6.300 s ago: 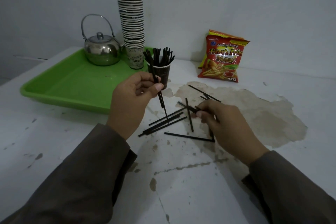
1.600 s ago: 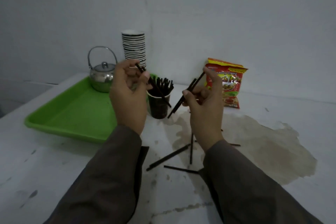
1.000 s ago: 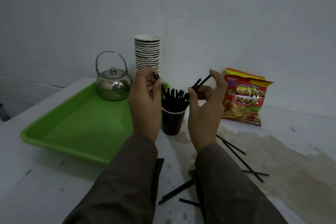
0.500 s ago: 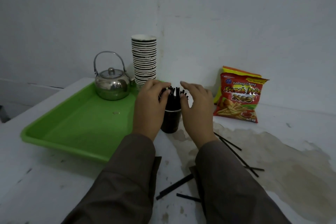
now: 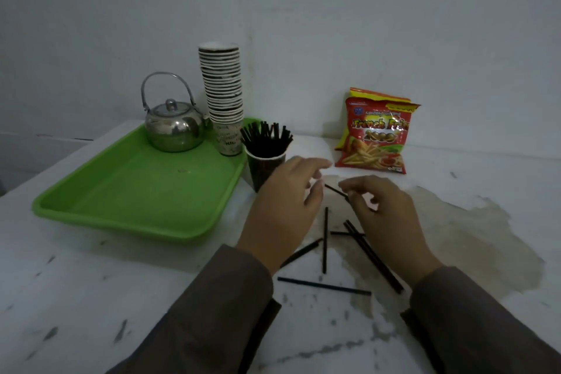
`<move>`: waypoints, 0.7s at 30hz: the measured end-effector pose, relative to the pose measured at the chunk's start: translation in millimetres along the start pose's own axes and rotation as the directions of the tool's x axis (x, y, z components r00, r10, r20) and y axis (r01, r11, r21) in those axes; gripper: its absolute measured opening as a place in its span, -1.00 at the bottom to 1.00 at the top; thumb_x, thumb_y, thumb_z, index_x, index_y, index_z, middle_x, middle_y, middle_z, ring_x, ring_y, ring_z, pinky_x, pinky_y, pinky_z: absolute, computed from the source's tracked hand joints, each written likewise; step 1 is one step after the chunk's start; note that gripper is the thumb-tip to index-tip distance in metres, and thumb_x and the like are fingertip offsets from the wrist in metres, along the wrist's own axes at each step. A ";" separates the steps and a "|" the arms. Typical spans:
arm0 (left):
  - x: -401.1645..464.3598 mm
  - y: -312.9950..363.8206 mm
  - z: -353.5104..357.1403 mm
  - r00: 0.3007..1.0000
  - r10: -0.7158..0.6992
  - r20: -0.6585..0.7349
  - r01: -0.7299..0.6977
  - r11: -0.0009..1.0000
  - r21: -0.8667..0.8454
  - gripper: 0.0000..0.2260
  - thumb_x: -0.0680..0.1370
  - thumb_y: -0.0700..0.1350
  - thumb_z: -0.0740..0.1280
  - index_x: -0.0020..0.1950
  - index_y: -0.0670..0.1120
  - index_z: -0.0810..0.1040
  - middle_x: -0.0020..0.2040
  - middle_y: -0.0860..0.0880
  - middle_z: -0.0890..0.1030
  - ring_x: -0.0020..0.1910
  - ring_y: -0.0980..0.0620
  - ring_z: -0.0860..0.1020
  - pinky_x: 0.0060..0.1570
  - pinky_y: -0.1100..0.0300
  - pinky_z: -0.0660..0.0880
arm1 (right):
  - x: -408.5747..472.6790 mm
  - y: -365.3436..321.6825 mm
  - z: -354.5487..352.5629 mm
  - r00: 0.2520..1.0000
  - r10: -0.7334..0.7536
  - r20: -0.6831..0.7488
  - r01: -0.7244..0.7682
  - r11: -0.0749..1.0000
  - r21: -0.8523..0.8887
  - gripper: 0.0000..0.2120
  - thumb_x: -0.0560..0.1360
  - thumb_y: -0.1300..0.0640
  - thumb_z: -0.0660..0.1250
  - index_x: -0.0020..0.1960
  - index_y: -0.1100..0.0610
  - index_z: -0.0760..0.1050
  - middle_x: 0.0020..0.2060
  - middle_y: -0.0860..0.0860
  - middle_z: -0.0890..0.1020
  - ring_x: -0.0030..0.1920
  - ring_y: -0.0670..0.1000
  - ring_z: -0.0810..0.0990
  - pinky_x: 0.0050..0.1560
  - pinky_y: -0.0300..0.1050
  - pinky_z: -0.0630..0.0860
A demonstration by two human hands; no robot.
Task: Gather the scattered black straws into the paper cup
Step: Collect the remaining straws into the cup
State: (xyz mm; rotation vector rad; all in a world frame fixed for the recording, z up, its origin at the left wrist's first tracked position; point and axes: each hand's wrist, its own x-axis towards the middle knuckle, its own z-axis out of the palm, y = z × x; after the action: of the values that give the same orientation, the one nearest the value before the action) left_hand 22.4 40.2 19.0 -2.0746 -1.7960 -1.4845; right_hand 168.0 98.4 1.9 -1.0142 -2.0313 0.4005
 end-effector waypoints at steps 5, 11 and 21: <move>-54.2 -4.7 15.8 0.985 -0.058 0.161 0.045 0.995 0.087 -0.72 0.51 -0.17 0.28 0.22 -0.01 0.48 -0.02 0.00 0.57 -0.06 0.09 0.47 -0.04 0.30 0.41 | -38.9 22.1 -8.2 0.994 0.106 0.007 -0.106 0.994 -0.019 -0.80 0.47 0.29 0.28 -0.01 0.07 0.59 -0.18 -0.08 0.57 -0.12 -0.04 0.52 -0.08 -0.22 0.38; -57.6 -7.7 10.6 0.958 -0.058 0.280 0.006 0.983 0.184 -0.80 0.50 -0.15 0.31 0.11 -0.03 0.56 0.03 -0.01 0.59 0.02 0.02 0.49 0.02 0.29 0.35 | -40.5 26.3 -5.9 0.989 0.136 0.051 -0.133 0.989 -0.067 -0.83 0.48 0.25 0.27 0.02 0.09 0.57 -0.09 0.02 0.62 -0.08 -0.05 0.49 -0.05 -0.25 0.37; -57.9 -16.6 12.2 0.912 -0.239 0.334 0.122 0.934 0.335 -0.73 0.54 -0.03 0.26 0.21 -0.07 0.49 0.11 -0.03 0.51 0.13 0.01 0.41 0.07 0.22 0.33 | -46.6 21.2 -1.1 0.972 0.186 0.146 -0.092 0.866 -0.492 -0.81 0.49 0.02 0.25 -0.02 0.12 0.51 -0.12 0.05 0.56 -0.09 0.06 0.49 -0.05 -0.08 0.43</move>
State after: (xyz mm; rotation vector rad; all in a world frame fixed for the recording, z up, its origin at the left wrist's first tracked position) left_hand 23.8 9.0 -33.9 -2.1770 -2.2357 -0.7921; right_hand 196.0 75.4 -34.3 -1.4814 -2.2969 0.0554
